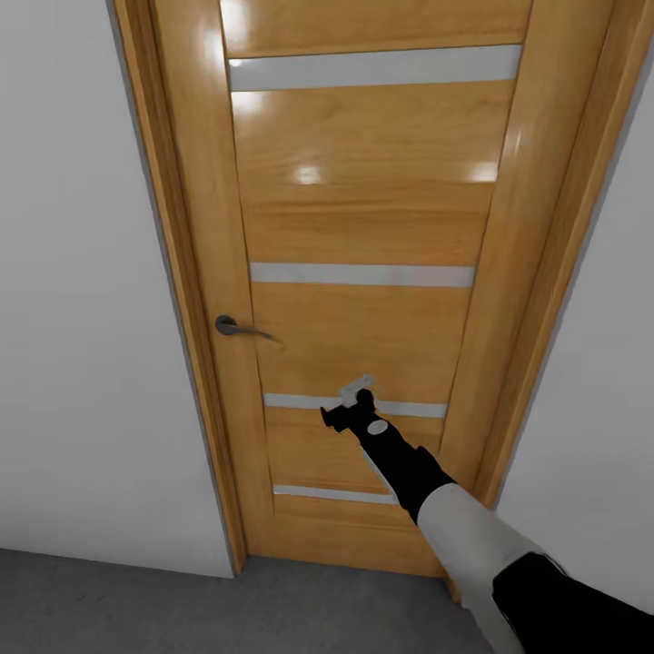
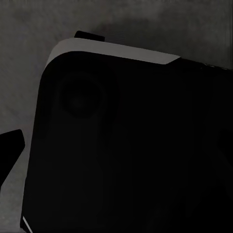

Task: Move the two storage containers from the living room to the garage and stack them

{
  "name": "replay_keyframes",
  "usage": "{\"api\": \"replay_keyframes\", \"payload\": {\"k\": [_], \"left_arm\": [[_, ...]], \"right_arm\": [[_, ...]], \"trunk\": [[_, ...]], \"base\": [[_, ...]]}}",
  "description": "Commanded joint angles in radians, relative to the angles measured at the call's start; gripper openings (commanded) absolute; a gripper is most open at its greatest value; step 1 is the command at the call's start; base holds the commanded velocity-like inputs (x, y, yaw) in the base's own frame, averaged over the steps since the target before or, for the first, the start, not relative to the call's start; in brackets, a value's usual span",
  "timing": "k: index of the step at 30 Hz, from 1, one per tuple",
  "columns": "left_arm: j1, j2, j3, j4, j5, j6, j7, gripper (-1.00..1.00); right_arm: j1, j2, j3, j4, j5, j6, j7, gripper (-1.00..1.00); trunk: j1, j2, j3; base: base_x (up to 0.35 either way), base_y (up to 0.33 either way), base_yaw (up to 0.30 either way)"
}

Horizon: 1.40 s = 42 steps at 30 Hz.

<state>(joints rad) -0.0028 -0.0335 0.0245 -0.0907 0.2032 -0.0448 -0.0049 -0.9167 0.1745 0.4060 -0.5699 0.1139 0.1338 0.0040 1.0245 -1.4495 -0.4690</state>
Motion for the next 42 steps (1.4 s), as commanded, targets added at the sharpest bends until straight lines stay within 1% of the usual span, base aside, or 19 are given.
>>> {"api": "replay_keyframes", "payload": {"k": [1,2,4,8,12,16,17,18,22,34,42], "left_arm": [[0.0,0.0,0.002,0.0,0.006,-0.003,0.0,1.0],[0.0,0.0,0.003,0.0,0.007,-0.003,0.0,1.0],[0.0,0.0,0.003,0.0,0.008,-0.003,0.0,1.0],[0.0,0.0,0.003,0.0,0.008,-0.003,0.0,1.0],[0.0,0.0,0.004,0.0,0.008,-0.003,0.0,1.0],[0.0,0.0,0.004,-0.001,0.008,-0.003,0.0,1.0],[0.0,0.0,0.004,-0.001,0.008,-0.003,0.0,1.0],[0.0,0.0,0.004,-0.002,0.008,-0.003,0.0,1.0],[0.0,0.0,0.002,-0.001,0.006,-0.003,-0.001,1.0],[0.0,0.0,0.002,0.0,0.007,-0.003,-0.001,1.0],[0.0,0.0,0.002,0.0,0.007,-0.003,-0.001,1.0]], "right_arm": [[0.0,0.0,0.023,-0.001,0.009,-0.006,0.0,1.0],[-0.001,0.0,0.039,-0.001,0.007,-0.019,0.0,1.0],[-0.001,0.0,0.056,-0.001,0.007,-0.036,0.0,1.0],[-0.001,0.0,0.068,-0.002,0.009,-0.05,-0.001,1.0],[0.0,0.0,0.075,-0.003,0.009,-0.05,-0.001,1.0],[0.0,0.0,0.121,-0.003,0.008,-0.049,-0.002,1.0],[0.0,0.0,0.127,-0.003,0.008,-0.049,-0.002,1.0],[0.0,0.0,0.143,-0.003,0.007,-0.047,-0.002,1.0],[0.0,0.0,0.149,-0.004,0.008,-0.047,-0.004,1.0],[0.0,0.0,0.155,-0.003,0.012,-0.039,-0.012,1.0],[-0.001,0.0,0.167,0.001,0.012,-0.035,-0.023,1.0]], "trunk": [[0.001,0.0,-0.001],[0.001,0.0,-0.001],[0.001,0.0,-0.001],[0.001,0.0,-0.001],[0.001,0.0,-0.001],[0.001,0.0,-0.001],[0.001,0.0,-0.001],[0.001,0.0,-0.001],[0.001,0.0,-0.001],[0.001,0.0,-0.001],[0.001,0.0,-0.001]], "base": [[0.313,0.0,0.0],[0.315,0.0,0.0],[0.317,0.0,0.0],[0.301,0.0,0.0],[0.125,0.0,0.0],[0.026,0.0,0.0],[0.011,0.0,0.0],[0.039,0.0,0.0],[0.182,0.0,0.0],[0.318,0.0,0.0],[0.322,0.0,0.0]]}}
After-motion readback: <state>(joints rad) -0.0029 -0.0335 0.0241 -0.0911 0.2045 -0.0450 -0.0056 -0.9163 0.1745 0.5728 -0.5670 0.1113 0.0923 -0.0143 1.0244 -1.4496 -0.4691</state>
